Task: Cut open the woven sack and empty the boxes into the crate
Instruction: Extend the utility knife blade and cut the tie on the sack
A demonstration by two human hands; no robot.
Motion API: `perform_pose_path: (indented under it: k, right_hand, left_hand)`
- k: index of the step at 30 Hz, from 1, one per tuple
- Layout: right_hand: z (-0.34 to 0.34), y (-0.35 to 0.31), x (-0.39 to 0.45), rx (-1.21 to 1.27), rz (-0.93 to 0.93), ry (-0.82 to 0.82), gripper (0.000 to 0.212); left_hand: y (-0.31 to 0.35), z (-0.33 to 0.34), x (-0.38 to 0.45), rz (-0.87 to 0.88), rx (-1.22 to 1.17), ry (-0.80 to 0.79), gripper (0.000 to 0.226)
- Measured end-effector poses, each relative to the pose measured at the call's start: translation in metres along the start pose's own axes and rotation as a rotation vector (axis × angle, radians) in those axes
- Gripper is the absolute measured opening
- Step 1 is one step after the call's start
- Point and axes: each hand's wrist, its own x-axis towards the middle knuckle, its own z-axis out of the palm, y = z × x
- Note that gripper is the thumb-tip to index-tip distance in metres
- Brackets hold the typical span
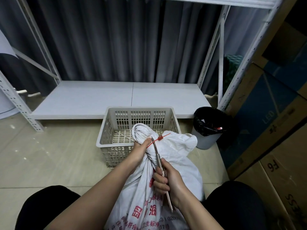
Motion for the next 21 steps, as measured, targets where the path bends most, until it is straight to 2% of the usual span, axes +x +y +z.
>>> perform_pose_path:
  k: [9, 15, 21]
  right_hand:
    - [0.007, -0.002, 0.004, 0.139, 0.056, -0.113, 0.044]
    - [0.007, -0.002, -0.005, 0.281, 0.1, -0.202, 0.043]
    - [0.009, -0.006, -0.012, 0.234, 0.067, -0.13, 0.036]
  left_hand:
    - [-0.012, 0.007, 0.0, 0.103, 0.001, 0.116, 0.028]
    - [-0.017, 0.014, 0.002, 0.066, 0.062, 0.228, 0.072]
    - [-0.011, 0.015, 0.008, 0.073, 0.146, 0.234, 0.076]
